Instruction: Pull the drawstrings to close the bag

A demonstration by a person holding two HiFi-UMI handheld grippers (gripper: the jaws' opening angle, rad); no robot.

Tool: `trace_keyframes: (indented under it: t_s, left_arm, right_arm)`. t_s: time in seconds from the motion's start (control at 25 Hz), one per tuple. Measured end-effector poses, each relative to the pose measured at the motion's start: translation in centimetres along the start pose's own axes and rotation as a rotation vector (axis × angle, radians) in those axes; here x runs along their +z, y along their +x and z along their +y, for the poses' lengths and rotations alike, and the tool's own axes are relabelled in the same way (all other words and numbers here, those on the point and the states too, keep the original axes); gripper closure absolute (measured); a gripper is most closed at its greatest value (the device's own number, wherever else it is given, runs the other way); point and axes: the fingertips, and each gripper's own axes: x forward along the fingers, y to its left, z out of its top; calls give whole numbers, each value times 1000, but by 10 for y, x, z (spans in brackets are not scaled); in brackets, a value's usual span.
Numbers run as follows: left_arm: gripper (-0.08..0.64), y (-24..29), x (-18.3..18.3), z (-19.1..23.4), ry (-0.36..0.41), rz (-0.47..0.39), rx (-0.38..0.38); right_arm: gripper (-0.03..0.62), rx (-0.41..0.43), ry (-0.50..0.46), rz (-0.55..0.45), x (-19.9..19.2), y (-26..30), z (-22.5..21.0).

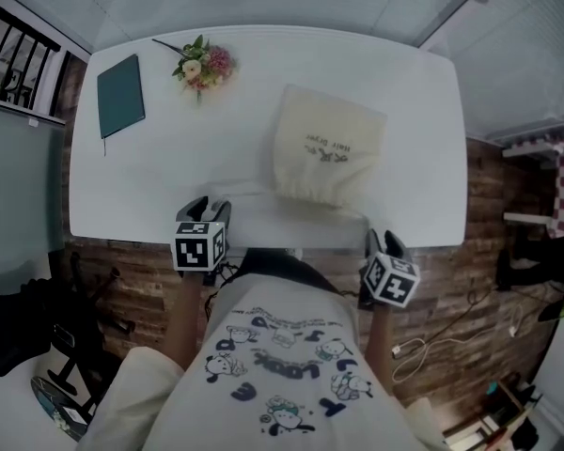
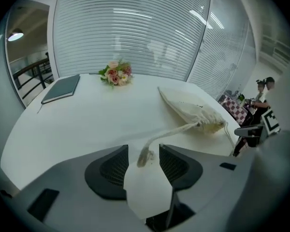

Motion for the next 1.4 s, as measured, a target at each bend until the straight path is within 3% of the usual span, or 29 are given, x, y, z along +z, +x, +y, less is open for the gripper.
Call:
trace_keyframes:
  t_s: [0.16, 0.28, 0.4, 0.56, 0.68, 0.84, 1.04, 1.2, 1.4]
  left_arm:
    - [321, -14, -2, -10, 116, 41, -106]
    - [316, -20, 13, -29, 248, 16, -165]
    - [311, -13, 31, -57, 441, -1, -211]
    - [307, -3, 38, -104, 771, 51, -306]
    - [307, 11, 39, -122, 912, 81, -322]
    - [307, 33, 38, -120, 1010, 138, -279]
    - [312, 46, 19, -119, 1089, 258, -309]
    - [442, 49, 25, -120, 1124, 222, -279]
    - [468, 44, 29, -120, 1072, 203, -299]
  right_arm:
    - [413, 84, -173, -35, 17, -11, 22]
    - [411, 173, -336, -52, 32, -12, 52]
    - [411, 216, -512, -33, 39, -5, 78]
    - [411, 252, -713, 30, 41, 6, 96]
    - [411, 247, -840, 77, 36, 14, 104]
    - [413, 253, -953, 151, 23, 27, 110]
    - [463, 219, -1081, 228, 14, 35, 107]
    - [504, 227, -1103, 264, 14, 36, 105]
    - [534, 227, -1097, 237, 16, 31, 108]
